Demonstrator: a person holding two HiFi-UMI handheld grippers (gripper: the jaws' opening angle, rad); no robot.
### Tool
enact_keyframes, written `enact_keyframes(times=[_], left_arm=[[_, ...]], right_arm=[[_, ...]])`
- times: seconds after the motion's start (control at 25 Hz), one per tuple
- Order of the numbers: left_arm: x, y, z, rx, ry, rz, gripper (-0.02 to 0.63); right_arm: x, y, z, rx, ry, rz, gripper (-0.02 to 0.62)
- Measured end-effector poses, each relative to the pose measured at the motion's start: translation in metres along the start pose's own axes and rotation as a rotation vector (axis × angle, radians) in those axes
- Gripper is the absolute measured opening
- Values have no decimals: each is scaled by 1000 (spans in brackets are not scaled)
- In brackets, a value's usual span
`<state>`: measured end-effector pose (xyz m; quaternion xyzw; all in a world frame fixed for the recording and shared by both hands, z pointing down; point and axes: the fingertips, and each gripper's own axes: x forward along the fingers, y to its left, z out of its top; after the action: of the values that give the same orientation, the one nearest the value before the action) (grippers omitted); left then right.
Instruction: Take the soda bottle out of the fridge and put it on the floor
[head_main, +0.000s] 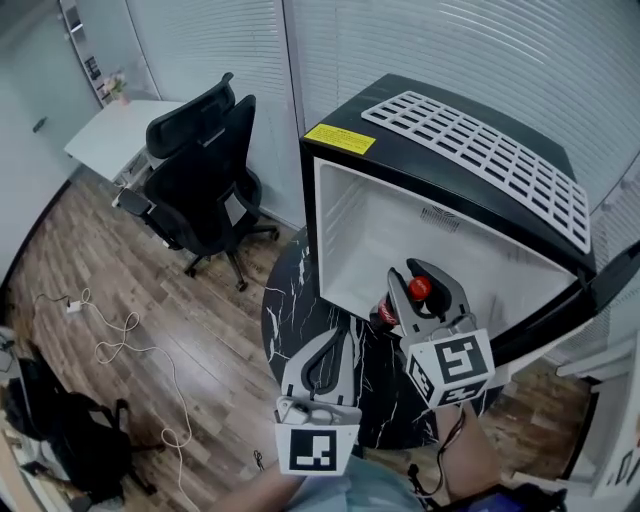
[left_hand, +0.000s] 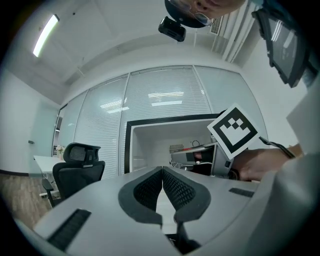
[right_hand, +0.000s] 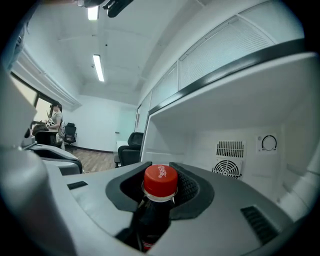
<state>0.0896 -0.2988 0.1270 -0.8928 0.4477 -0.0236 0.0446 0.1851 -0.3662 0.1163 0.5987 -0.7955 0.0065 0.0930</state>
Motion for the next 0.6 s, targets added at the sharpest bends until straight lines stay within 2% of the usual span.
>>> enact_keyframes(times=[0.2,0.36,0.6], left_arm=[[-34,-20,7,-3,-17,22,18],[-63,-37,13,38,-23,33,18],[-101,-54,14,-14,-8,82,18]], right_arm=[[-44,14,0,-4,0,5,120],[-78,23,-4,-5,2,11,120],[-126,37,-10,-15,6,29,120]])
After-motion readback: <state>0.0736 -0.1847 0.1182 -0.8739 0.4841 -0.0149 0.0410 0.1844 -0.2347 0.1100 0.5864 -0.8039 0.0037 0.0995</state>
